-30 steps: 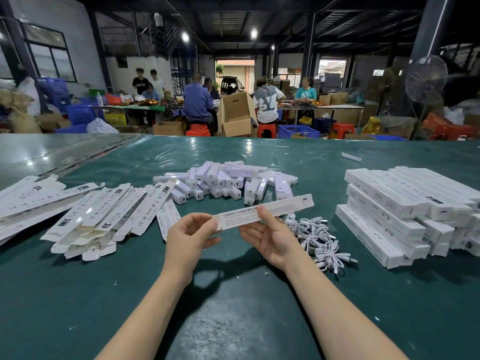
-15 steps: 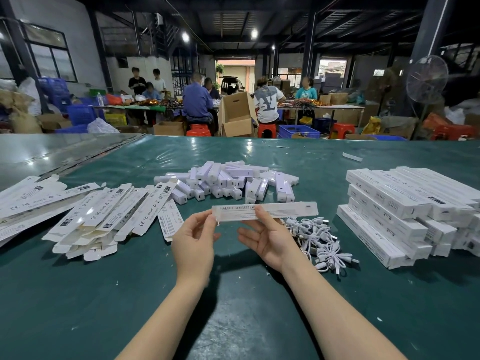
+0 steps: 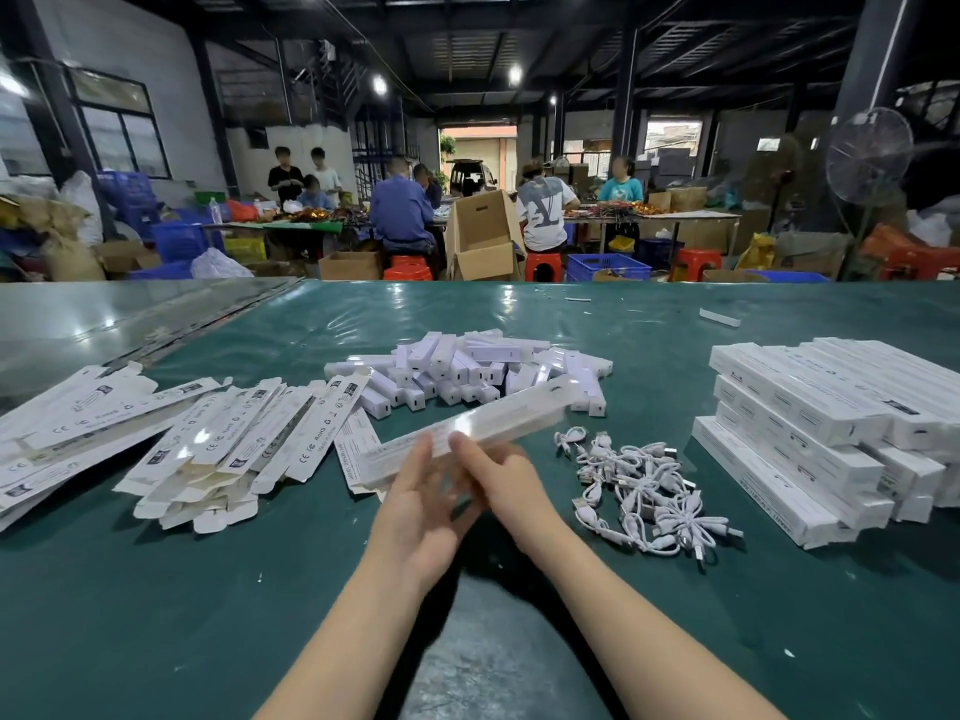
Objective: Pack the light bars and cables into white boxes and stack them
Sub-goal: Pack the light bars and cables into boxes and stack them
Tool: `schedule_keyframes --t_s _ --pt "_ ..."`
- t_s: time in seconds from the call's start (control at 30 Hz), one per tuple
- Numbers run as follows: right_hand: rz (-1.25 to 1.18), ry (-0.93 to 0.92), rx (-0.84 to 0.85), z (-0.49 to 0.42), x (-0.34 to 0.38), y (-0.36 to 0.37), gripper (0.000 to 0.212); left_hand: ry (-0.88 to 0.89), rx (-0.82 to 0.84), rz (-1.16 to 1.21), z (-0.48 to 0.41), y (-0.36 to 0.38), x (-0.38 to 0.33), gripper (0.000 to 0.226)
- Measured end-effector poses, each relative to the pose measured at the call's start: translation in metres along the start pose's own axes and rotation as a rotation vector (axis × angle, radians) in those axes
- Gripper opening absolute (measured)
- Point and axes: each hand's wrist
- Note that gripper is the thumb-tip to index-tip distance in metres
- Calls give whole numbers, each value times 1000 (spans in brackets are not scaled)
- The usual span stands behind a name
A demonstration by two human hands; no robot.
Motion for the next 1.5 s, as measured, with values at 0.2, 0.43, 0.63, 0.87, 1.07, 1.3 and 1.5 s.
schedule_keyframes --t_s 0.2,0.43,0.63,0.87,1.07,1.3,1.5 --pt "976 -112 -159 -43 -13 -20 38 137 -227 414 -2 -28 -34 20" --pt "1043 191 -180 -91 -13 -31 67 69 -258 549 -2 -23 -33 15" --pt "982 143 -279 -93 -15 -39 46 79 -192 446 -7 -27 -32 15" --pt "169 -82 -678 -61 -14 -34 21 91 -163 367 -8 -25 -31 16" --pt "-635 90 -489 -13 -3 -42 23 89 -156 313 -7 -21 -28 12" --pt "-716 121 -34 15 17 -39 20 78 -179 314 -4 -21 -28 13" --pt "-599 110 -18 14 16 -36 14 76 -122 334 -3 -22 -27 15"
Point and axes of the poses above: each hand's wrist, its own z-axis away from the middle knuckle, its own y-axis out of the palm, x = y × z, and after that the axes turned 9 degrees about -z, right-handed
